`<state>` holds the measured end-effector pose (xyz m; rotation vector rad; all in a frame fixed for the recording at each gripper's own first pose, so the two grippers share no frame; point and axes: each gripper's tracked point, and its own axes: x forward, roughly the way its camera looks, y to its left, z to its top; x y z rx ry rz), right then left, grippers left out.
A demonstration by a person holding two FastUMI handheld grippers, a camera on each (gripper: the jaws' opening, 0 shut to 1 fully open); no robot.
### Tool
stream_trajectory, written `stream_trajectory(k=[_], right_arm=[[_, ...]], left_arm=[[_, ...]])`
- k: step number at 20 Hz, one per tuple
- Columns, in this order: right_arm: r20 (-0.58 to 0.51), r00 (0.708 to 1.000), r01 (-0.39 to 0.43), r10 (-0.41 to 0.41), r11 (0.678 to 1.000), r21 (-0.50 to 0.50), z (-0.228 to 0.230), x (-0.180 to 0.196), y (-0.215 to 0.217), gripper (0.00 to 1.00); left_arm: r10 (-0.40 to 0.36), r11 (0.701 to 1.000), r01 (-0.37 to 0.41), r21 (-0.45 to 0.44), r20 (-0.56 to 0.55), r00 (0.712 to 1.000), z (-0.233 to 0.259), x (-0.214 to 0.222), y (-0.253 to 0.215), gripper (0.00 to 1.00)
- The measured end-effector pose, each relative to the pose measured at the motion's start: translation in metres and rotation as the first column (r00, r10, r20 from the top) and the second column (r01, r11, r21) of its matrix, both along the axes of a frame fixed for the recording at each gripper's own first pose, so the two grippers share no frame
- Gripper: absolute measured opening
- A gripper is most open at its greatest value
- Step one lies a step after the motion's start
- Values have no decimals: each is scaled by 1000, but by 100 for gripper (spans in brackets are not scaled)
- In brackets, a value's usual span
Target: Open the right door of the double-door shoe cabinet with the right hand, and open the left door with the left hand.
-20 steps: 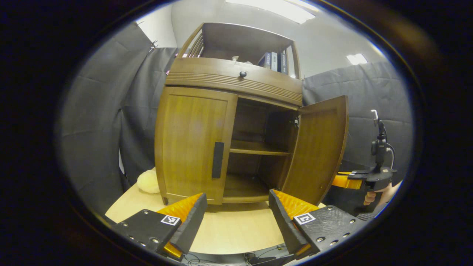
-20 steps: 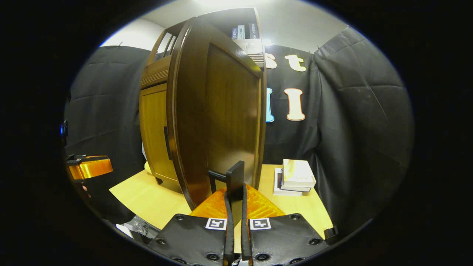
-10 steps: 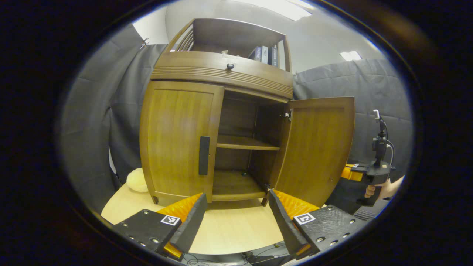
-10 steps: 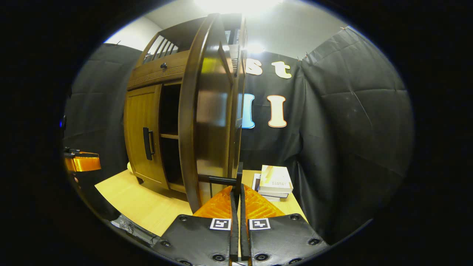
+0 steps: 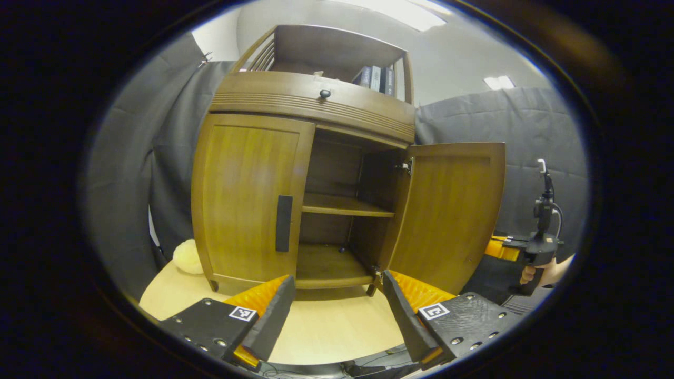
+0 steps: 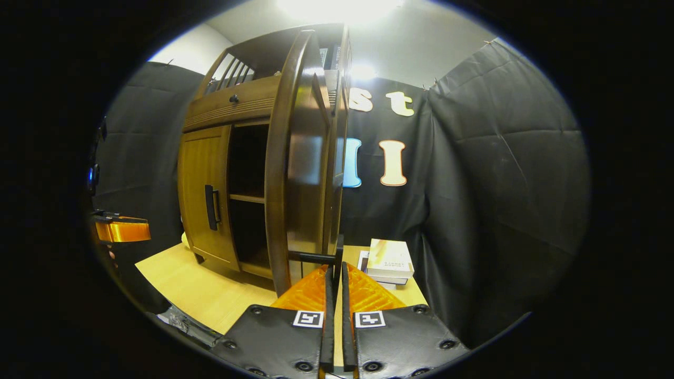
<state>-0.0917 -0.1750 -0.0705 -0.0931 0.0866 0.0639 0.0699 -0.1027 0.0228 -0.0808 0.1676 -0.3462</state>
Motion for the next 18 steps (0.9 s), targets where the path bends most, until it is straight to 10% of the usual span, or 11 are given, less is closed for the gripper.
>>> stream_trajectory(k=[11, 18], right_arm=[[-110, 991, 81, -75, 995, 52, -22, -70, 14, 8], [-95, 993, -56, 63, 996, 75, -2, -76, 83, 8]], left_arm=[[77, 996, -77, -36, 19, 997, -8, -9, 42, 96], [137, 990, -136, -21, 8, 991, -18, -14, 72, 96]])
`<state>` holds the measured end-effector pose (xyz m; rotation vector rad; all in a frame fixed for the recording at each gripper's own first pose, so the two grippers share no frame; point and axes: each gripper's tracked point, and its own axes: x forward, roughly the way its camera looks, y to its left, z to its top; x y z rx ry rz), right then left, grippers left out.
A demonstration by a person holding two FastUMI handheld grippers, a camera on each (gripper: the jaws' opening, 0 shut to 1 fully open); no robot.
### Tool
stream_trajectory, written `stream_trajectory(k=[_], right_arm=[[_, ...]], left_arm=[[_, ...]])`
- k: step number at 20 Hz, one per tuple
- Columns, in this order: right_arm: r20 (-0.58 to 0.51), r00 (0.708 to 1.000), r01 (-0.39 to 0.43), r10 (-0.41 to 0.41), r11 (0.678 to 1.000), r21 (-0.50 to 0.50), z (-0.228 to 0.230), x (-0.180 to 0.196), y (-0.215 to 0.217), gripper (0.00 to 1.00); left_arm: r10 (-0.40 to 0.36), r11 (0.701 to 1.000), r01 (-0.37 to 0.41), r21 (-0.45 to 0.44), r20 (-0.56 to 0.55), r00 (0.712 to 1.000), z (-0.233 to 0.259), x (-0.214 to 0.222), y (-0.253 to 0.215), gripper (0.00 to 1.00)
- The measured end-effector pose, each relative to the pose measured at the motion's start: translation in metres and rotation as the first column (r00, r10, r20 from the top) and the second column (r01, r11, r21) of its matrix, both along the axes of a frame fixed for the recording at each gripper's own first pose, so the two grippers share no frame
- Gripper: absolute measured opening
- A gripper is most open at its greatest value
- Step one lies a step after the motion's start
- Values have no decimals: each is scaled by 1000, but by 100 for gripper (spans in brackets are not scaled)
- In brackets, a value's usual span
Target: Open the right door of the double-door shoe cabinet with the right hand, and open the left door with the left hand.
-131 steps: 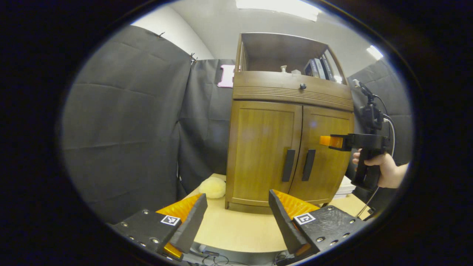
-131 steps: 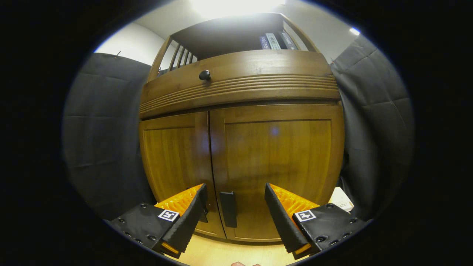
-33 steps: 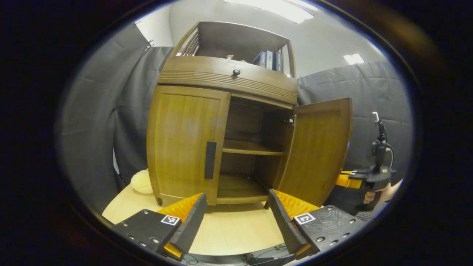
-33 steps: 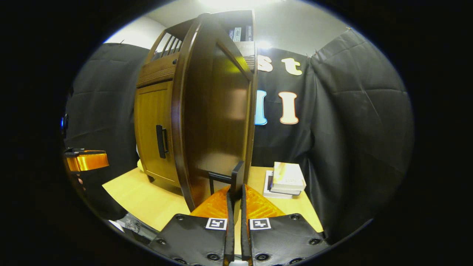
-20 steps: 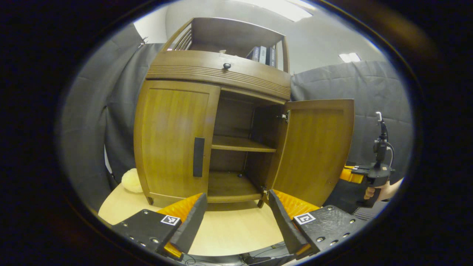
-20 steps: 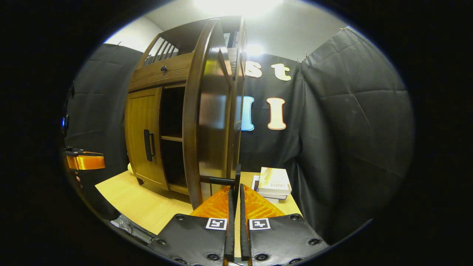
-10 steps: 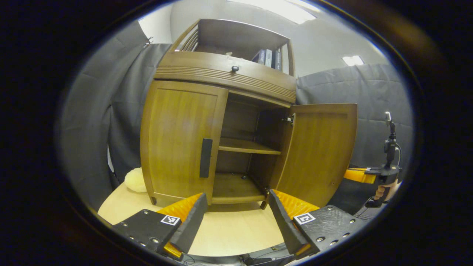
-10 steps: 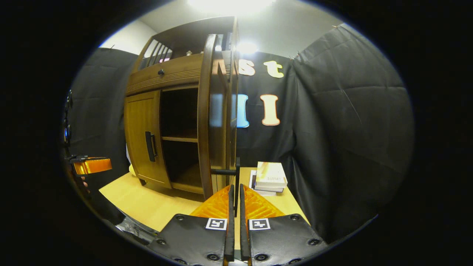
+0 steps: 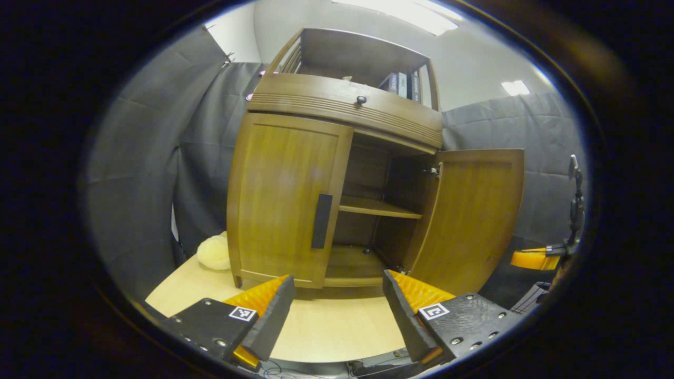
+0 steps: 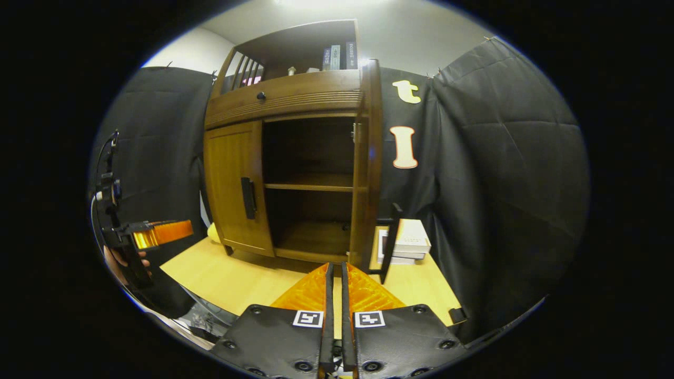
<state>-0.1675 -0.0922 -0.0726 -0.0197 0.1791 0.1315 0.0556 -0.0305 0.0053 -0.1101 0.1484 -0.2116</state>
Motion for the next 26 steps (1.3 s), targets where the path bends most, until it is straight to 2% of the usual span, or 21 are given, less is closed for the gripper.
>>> stream_trajectory(k=[2, 7, 12, 16, 17, 23, 26], right_arm=[[26, 999, -36, 36, 999, 9, 12, 11, 21, 5], [78, 992, -101, 96, 993, 60, 29, 47, 60, 8], [145, 986, -100, 85, 990, 99, 51, 91, 86, 5], [183, 979, -104, 84, 989, 102, 70, 131, 105, 7], [180, 979, -119, 100, 988, 101, 70, 140, 111, 2], [150, 979, -151, 136, 985, 89, 59, 181, 125, 99], [115, 990, -97, 86, 991, 96, 51, 205, 117, 95]], left_arm=[[19, 1000, -19, 0, -2, 1000, 0, 1, 6, 96], [69, 998, -69, 15, 1, 998, 4, 10, 20, 96], [84, 996, -85, 39, 10, 996, 17, 34, 24, 96], [66, 996, -67, 59, 16, 998, 24, 64, 22, 96], [67, 995, -68, 67, 19, 998, 27, 73, 22, 96], [59, 993, -62, 103, 28, 998, 35, 131, 15, 96], [72, 992, -74, 101, 21, 997, 37, 161, 9, 96]])
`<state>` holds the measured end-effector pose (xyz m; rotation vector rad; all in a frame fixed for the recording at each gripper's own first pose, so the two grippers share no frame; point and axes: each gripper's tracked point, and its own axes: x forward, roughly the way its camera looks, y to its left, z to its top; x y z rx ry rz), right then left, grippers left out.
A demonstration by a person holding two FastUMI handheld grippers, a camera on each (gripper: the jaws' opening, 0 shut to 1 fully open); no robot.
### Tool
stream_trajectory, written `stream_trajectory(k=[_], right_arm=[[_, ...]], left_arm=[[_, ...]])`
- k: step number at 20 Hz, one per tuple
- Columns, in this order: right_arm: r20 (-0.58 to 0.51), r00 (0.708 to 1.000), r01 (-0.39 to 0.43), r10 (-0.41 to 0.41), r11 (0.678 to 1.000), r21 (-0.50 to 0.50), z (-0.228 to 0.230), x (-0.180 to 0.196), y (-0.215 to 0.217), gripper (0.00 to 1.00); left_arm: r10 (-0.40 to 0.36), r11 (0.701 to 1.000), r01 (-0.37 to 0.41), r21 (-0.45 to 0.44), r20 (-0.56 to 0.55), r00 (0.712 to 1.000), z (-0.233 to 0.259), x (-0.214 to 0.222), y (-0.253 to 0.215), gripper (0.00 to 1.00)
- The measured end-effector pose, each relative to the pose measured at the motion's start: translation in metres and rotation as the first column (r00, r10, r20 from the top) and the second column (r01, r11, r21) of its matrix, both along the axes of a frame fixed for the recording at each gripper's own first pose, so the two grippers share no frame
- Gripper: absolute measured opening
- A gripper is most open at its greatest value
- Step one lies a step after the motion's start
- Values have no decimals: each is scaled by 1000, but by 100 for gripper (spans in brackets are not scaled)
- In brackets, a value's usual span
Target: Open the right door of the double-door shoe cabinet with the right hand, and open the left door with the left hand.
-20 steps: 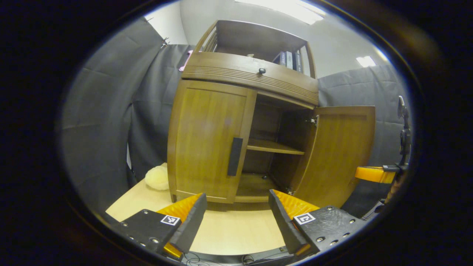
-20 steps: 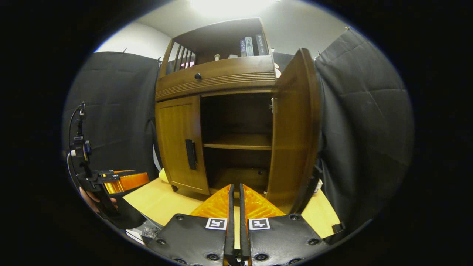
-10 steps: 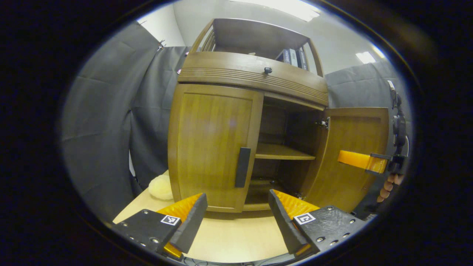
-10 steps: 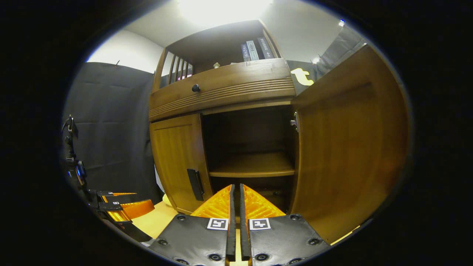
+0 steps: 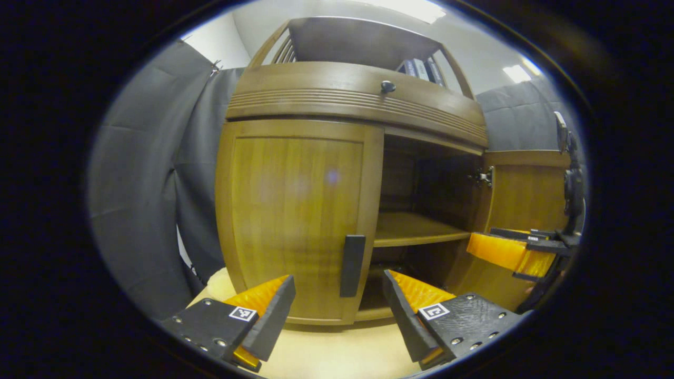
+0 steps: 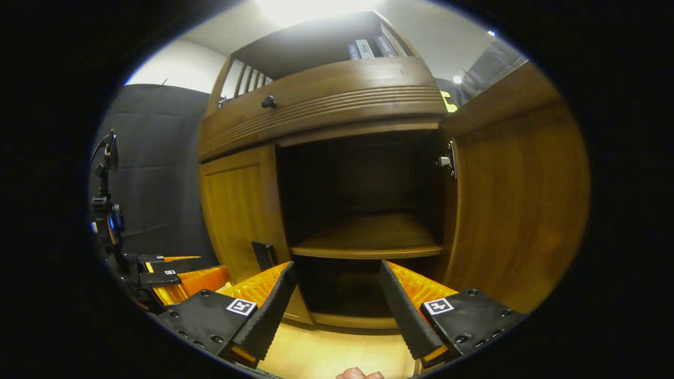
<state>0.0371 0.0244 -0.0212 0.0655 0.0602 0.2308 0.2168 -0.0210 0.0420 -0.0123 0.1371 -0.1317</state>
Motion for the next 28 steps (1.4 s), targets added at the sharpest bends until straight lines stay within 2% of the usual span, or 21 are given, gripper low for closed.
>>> stream_trajectory(k=[1, 2, 4, 6, 11, 14, 17, 19, 22, 24, 28], right_arm=[[-12, 1000, 12, -12, 1000, -1, -4, 6, -2, 99], [-18, 1000, 25, -25, 1000, -3, -6, 11, -5, 93], [-26, 999, 45, -45, 999, -12, -13, 17, -11, 93], [-25, 999, 38, -39, 999, -30, -19, 23, -9, 93], [-4, 1000, 27, -27, 999, -19, -19, 29, -6, 93], [-2, 999, 40, -40, 999, -27, -25, 31, -7, 92], [-17, 999, 43, -44, 998, -36, -31, 35, -9, 93], [-31, 999, 43, -45, 998, -35, -34, 40, -10, 93], [-32, 998, 44, -45, 999, -33, -33, 44, -9, 93], [-34, 998, 46, -47, 998, -35, -35, 43, -8, 93], [-43, 998, 41, -43, 999, -33, -36, 44, -8, 93]], left_arm=[[2, 1000, -2, 2, -4, 1000, -1, 10, -2, 96], [2, 1000, -2, 5, -9, 1000, -2, 20, -5, 96], [-20, 1000, 20, 10, -16, 1000, -3, 37, -15, 96], [-32, 999, 33, 33, -20, 999, -7, 51, -23, 96], [-9, 997, 11, 81, -25, 1000, -22, 73, -28, 96], [6, 997, -3, 76, -43, 999, -32, 81, -26, 77], [16, 996, -12, 84, -45, 999, -34, 87, -24, 77], [-31, 996, 36, 86, -58, 998, -40, 94, -36, 63], [-12, 992, 18, 125, -47, 999, -44, 98, -37, 41], [2, 996, 1, 92, -36, 999, -42, 95, -36, 27], [34, 997, -31, 75, -42, 999, -51, 97, -35, 22]])
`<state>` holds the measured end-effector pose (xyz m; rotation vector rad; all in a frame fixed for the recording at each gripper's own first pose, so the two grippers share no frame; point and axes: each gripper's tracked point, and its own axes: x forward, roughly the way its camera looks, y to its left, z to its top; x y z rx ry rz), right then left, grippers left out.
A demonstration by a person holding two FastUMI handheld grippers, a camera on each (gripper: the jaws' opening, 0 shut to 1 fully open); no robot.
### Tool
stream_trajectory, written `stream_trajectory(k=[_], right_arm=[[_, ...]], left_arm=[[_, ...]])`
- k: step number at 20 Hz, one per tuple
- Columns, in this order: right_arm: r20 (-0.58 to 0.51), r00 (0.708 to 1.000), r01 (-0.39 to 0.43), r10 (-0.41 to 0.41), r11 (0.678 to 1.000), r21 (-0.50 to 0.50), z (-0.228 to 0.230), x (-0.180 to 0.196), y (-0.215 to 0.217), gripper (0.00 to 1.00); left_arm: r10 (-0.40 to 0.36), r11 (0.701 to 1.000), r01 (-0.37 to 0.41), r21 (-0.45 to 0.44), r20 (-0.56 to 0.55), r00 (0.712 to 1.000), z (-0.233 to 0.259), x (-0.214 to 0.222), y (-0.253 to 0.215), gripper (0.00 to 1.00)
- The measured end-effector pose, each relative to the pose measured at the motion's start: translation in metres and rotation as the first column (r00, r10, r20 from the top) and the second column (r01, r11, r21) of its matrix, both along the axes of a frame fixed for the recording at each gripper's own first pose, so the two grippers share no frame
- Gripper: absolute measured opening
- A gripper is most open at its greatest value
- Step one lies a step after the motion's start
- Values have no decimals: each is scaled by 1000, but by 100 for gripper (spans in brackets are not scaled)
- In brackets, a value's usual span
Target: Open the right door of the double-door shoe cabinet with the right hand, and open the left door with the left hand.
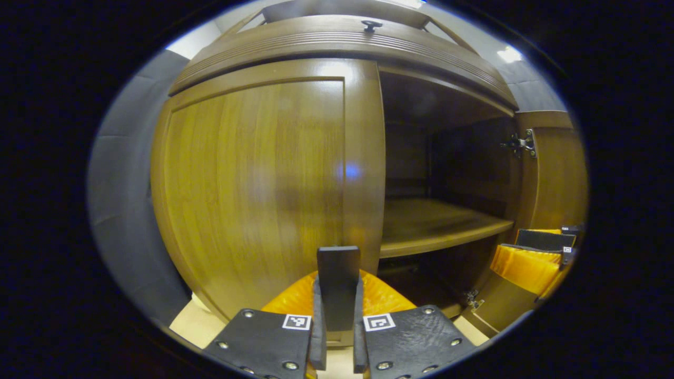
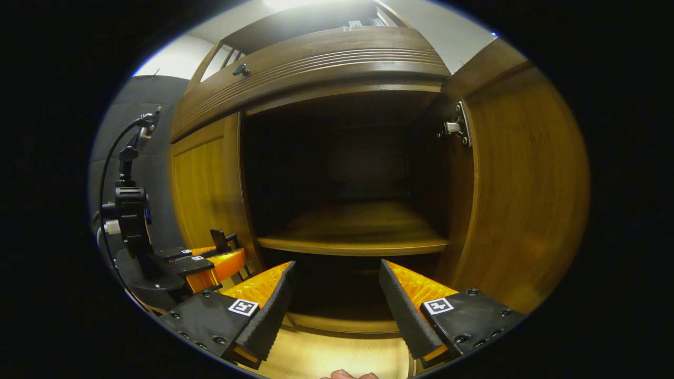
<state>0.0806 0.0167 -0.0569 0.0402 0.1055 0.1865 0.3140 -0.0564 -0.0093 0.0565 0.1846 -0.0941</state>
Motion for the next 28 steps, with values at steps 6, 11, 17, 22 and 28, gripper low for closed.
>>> stream_trajectory(k=[6, 11, 17, 22, 28], right_arm=[[7, 1000, -19, 19, 1000, -1, 2, -7, 3, 93], [5, 1000, -23, 23, 1000, 3, 3, -16, 4, 92], [-24, 999, -29, 29, 1000, -4, -5, -36, 5, 93], [-15, 998, -60, 59, 997, -56, -7, -60, 12, 93], [-33, 996, -81, 79, 994, -72, -13, -84, 19, 93]], left_arm=[[-7, 1000, 7, -23, -7, 1000, 1, -1, 0, 3], [-20, 999, 19, -31, -9, 1000, 3, -12, 2, 3], [-39, 998, 39, -45, 1, 999, 5, -45, 9, 3], [-36, 998, 36, -50, 14, 999, 6, -68, 18, 3], [5, 998, -4, -61, 23, 1000, 8, -102, 39, 3]])
